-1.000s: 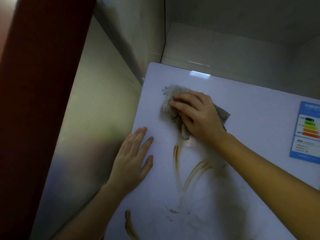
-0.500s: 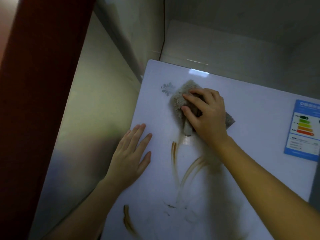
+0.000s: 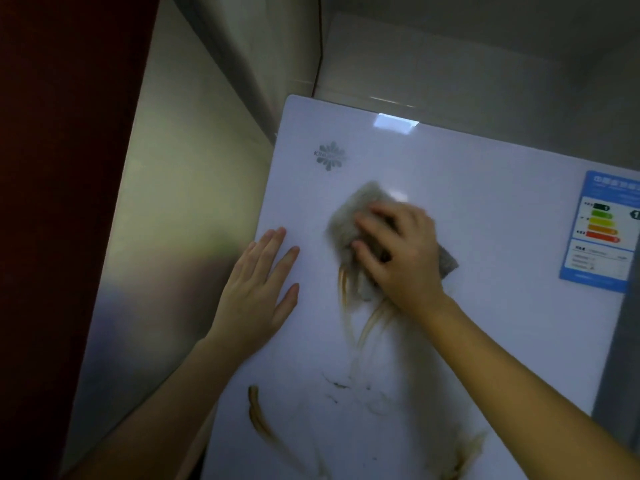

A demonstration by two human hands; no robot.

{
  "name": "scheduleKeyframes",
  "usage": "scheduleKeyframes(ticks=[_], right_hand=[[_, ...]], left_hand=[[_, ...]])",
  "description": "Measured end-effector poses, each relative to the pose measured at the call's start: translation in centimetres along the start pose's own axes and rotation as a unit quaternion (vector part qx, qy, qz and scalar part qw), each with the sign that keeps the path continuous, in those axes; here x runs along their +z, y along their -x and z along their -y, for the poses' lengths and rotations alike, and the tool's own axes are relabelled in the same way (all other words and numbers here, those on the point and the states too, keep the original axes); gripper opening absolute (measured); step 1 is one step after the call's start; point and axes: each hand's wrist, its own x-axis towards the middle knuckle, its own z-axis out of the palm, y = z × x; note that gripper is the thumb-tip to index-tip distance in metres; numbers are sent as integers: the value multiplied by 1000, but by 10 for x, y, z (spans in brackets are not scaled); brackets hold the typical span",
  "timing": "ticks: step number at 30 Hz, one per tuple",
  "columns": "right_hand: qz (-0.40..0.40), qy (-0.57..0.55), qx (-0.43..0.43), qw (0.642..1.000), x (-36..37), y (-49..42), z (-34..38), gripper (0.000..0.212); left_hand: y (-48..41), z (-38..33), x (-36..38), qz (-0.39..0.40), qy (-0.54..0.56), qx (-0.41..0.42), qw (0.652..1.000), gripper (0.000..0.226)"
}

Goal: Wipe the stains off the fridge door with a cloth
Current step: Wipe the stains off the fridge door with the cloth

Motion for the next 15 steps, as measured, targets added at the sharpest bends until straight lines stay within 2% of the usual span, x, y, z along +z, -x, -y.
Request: scheduleKeyframes(ticks=[2,4,8,10,14,15], right_hand=[[47,-3,-110,993,0,14,3,26],[48,3,-123,991,-3,19,-1,25],[-28,12,50,998,-10,16,-6,28],[-38,4,86,996,-8,20,3,29],[48,5,-86,995,-7,33,7,26],[45,11,-81,996,-10,32,2,26]], left_hand=[[0,0,0,-1,-1,0,1000,52],[0,-1,0,3,0,-3,1000,53],[0,0,-1,8,0,-4,1000,53],[1,-1,-2,8,0,-6,1000,54],[2,-1,-1,9,-2,-9,1000,55],[2,-1,-1,10,-4,-10,1000,55]])
